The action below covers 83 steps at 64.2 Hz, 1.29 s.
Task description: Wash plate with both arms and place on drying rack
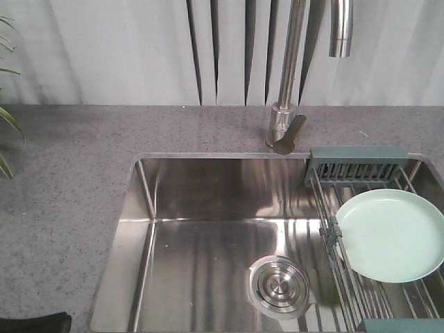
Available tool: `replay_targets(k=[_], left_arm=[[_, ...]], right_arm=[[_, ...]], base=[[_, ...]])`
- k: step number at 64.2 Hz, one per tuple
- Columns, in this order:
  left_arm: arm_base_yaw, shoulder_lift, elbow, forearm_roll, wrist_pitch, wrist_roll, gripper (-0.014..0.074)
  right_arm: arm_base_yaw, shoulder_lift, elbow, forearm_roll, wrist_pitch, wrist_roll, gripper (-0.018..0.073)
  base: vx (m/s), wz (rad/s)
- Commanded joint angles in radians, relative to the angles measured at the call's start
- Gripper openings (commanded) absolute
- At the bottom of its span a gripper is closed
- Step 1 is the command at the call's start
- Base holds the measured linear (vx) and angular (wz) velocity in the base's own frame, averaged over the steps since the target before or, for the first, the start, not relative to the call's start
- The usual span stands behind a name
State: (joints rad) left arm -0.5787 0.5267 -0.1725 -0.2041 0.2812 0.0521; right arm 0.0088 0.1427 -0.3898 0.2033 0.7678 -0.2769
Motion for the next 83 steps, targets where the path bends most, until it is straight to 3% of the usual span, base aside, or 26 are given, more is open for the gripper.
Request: replay_targets(k=[1, 12, 19, 35, 43, 55, 63, 83], left_arm=[[-0.002, -0.042, 0.076, -0.019, -0.192, -0.008, -0.0005], [-0.001, -0.182, 0.222, -0.019, -0.316, -0.008, -0.0005], [0.032, -0.273, 0.220, 0.024, -0.289, 0.001, -0.0005], [0.295, -0.460, 0.222, 0.094, -0.248, 0.002, -0.0005], [0.391, -0.563, 0.222, 0.094, -0.214, 0.001, -0.0005], [0.504, -0.555, 0.222, 0.094, -0.210, -0.007, -0.0005], [0.540, -0.555, 0.222, 0.094, -0.222, -0.007, -0.0005], [0.545, -0.555, 0.221, 0.094, -0.218, -0.008, -0.0005]], right_arm=[[-0.005, 0.011, -0.026, 0.008, -0.069, -0.003, -0.0010], [-0.005, 0.011, -0.026, 0.008, -0.069, -0.003, -0.0010], [-0.005, 0.011, -0.026, 0.008, -0.069, -0.003, -0.0010], [-0.005, 0.011, -0.026, 0.009, -0.069, -0.003, -0.0010], [-0.005, 0.011, -0.026, 0.009, -0.069, -0.003, -0.0010], [-0.005, 0.012, -0.026, 0.008, -0.069, -0.003, -0.0010], [-0.005, 0.012, -0.026, 0.008, -0.069, -0.003, -0.0010], [-0.005, 0.012, -0.026, 0.008, -0.069, -0.003, -0.0010]], base=[[0.00, 0.00], [0.00, 0.00], [0.00, 0.00], [0.00, 0.00], [0.00, 0.00], [0.00, 0.00], [0.00, 0.00], [0.00, 0.00]])
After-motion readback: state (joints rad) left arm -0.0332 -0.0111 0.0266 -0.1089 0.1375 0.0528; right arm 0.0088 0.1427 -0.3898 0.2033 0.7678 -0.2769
